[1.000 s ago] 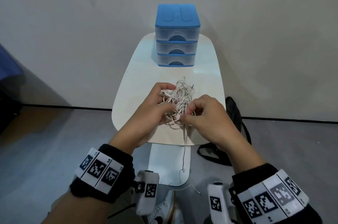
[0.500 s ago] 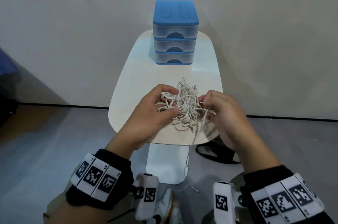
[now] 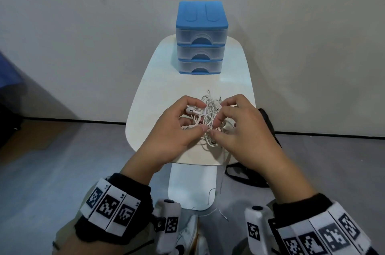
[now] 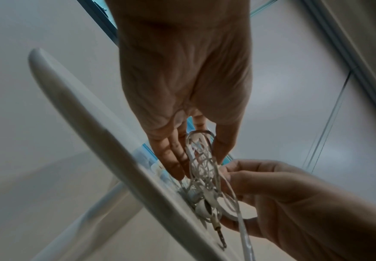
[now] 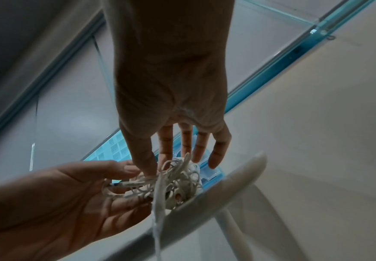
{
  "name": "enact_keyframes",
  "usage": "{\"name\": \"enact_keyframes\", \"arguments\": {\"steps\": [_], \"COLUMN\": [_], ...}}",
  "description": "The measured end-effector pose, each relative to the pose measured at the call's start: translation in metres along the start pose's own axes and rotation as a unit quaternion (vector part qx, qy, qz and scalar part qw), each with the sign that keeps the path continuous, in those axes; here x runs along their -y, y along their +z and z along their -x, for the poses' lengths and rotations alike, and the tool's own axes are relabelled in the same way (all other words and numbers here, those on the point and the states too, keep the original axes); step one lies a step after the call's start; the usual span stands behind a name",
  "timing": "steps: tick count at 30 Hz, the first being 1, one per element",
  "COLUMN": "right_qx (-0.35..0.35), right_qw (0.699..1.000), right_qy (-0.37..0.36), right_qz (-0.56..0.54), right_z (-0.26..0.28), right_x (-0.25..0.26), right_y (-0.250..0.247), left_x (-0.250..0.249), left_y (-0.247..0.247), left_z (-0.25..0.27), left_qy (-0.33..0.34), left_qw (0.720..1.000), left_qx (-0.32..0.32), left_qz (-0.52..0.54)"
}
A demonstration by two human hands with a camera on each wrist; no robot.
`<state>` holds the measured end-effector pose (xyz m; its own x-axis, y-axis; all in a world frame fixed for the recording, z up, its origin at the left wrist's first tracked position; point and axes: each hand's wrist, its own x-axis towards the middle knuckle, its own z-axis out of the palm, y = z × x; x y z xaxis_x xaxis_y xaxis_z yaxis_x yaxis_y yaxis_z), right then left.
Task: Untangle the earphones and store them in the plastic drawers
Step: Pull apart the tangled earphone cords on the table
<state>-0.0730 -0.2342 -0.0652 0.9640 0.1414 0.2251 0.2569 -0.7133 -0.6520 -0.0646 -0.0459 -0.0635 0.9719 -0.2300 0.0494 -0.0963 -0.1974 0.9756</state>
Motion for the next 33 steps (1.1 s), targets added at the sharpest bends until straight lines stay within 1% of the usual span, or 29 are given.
{"name": "enact_keyframes", "arguments": {"steps": [2, 3, 5, 7, 9, 13, 16, 19, 24, 28, 31, 33], "right_qx": [-0.014, -0.028, -0.061, -0.089, -0.095, -0.074, -0.064, -0.052, -0.019, -0.009, 0.01, 0.01], "right_qw": [0.999, 0.999, 0.997, 0.989, 0.982, 0.982, 0.982, 0.983, 0.986, 0.991, 0.994, 0.994], "right_qy": [-0.019, -0.023, -0.019, -0.009, -0.003, -0.004, 0.006, 0.016, -0.006, -0.002, 0.011, 0.012], "right_qz": [0.027, 0.019, -0.045, -0.121, -0.165, -0.175, -0.175, -0.177, -0.168, -0.132, -0.106, -0.108], "right_z": [0.001, 0.001, 0.0, 0.001, 0.002, 0.003, 0.004, 0.004, 0.005, 0.006, 0.006, 0.004], "right_x": [0.001, 0.001, 0.0, 0.0, 0.001, 0.0, -0.004, -0.009, -0.012, -0.013, -0.013, -0.008], "right_y": [0.0, 0.0, -0.003, -0.009, -0.014, -0.016, -0.016, -0.017, -0.017, -0.017, -0.017, -0.018], "left_x": [-0.001, -0.001, -0.001, -0.001, -0.001, -0.004, -0.004, 0.0, 0.002, -0.001, 0.0, -0.001], "left_y": [0.002, 0.002, 0.003, 0.002, 0.001, 0.0, -0.001, -0.004, -0.007, -0.01, -0.014, -0.014], "left_z": [0.0, -0.001, -0.002, -0.004, -0.005, -0.003, -0.001, -0.003, -0.005, -0.004, -0.003, -0.002], "left_qy": [0.004, 0.007, 0.012, 0.017, 0.022, 0.018, 0.022, 0.019, 0.018, 0.029, 0.046, 0.059], "left_qw": [1.0, 1.0, 0.999, 0.998, 0.997, 0.998, 0.999, 0.998, 0.995, 0.993, 0.99, 0.989], "left_qx": [0.003, 0.0, -0.019, -0.041, -0.049, -0.029, -0.031, -0.045, -0.073, -0.081, -0.1, -0.107], "left_qz": [-0.018, -0.03, -0.041, -0.044, -0.054, -0.044, -0.037, -0.045, -0.068, -0.083, -0.089, -0.089]}}
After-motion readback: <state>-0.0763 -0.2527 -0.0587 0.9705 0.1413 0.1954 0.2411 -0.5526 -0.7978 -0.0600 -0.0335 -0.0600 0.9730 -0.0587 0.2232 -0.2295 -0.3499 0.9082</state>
